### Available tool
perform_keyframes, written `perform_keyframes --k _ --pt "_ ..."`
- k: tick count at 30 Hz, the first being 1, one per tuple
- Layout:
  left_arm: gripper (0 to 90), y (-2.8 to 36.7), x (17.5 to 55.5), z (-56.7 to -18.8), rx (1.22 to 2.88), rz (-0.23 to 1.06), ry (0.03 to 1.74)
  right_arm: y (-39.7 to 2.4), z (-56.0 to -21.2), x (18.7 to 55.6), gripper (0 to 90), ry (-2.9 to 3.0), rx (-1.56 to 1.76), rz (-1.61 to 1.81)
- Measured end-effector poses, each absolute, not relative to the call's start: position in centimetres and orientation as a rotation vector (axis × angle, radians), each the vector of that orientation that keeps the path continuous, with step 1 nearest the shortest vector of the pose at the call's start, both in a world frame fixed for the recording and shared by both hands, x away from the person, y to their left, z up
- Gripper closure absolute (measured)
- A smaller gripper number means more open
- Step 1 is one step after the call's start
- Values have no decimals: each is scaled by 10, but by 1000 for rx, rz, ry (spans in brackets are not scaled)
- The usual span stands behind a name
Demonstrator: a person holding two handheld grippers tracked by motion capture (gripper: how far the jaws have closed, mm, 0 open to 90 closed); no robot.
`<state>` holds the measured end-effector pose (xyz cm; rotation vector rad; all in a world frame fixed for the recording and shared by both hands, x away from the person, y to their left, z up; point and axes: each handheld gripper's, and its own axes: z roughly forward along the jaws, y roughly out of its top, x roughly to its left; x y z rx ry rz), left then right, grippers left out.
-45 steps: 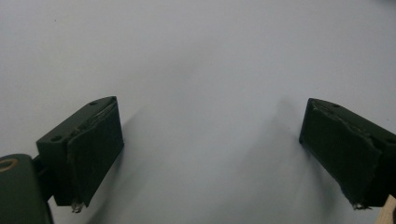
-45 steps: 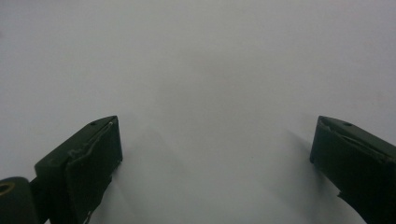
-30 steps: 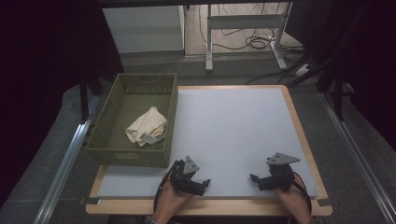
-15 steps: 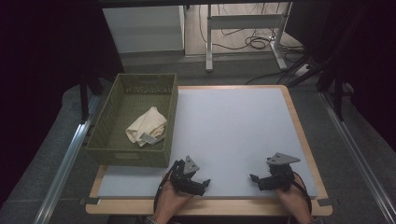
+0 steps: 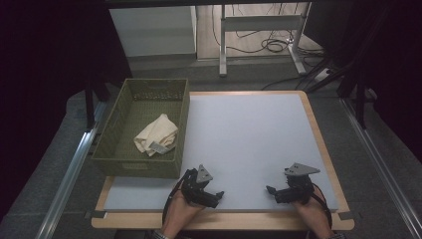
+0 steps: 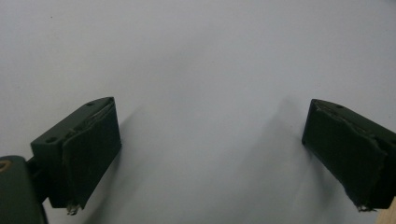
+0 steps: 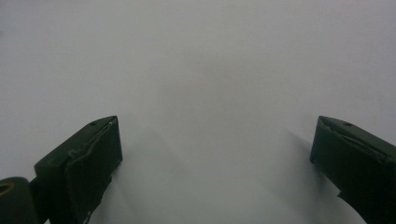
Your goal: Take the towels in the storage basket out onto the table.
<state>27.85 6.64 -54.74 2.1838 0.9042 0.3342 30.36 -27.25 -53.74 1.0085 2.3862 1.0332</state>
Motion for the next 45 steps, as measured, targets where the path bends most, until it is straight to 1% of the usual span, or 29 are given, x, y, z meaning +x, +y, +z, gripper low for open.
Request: perform_keyframes --k 3,4,6,11,14,19,32,45 --pt "48 66 279 -547 2182 327 907 -273 -537 304 22 2386 1008 1034" --pt "48 67 279 -546 2171 301 904 -273 -537 304 22 2386 1007 1033" --pt "48 67 280 -545 2168 293 900 -273 -537 303 22 2386 1007 1033" --pt "46 65 278 -538 2166 341 860 -273 -537 303 22 2385 1006 1034" --pt "36 64 280 -534 2158 340 850 -273 -537 303 22 2385 1008 1034" --pt "31 62 284 -528 2148 277 841 -273 -537 303 22 2386 1006 1033" --pt "5 49 295 -508 2193 318 772 -273 -537 303 22 2385 1008 1034" --pt "1 42 309 -496 2189 289 740 -273 -538 303 22 2385 1008 1035"
